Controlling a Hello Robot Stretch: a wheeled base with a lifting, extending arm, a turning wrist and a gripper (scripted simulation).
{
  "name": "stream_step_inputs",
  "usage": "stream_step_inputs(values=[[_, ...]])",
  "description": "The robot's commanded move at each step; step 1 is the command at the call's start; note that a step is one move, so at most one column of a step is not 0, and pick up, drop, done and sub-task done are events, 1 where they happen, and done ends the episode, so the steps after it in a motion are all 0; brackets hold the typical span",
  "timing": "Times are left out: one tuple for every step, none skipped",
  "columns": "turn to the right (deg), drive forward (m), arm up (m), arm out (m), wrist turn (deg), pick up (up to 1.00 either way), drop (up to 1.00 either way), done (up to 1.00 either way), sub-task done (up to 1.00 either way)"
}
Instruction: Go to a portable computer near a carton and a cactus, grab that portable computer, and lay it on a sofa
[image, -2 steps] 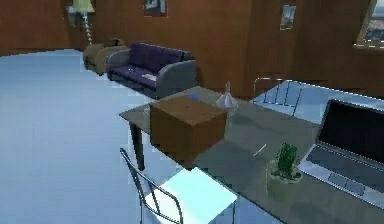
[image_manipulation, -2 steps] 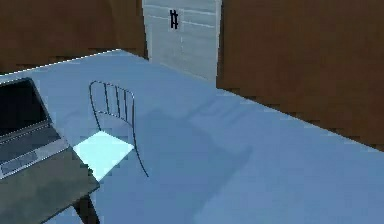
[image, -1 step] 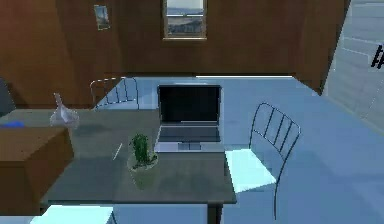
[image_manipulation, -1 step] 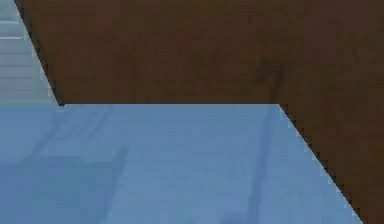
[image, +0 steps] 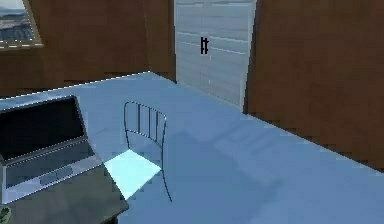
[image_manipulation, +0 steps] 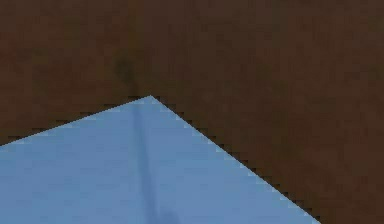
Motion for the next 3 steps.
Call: stream_step_inputs(values=[[0.0, 1.00, 0.00, 0.00, 0.0, 0.00, 0.00, 0.00, 0.00], [9.0, 0.00, 0.00, 0.00, 0.0, 0.00, 0.00, 0.00, 0.00], [0.0, 0.30, 0.00, 0.00, 0.0, 0.00, 0.00, 0.00, 0.00]])
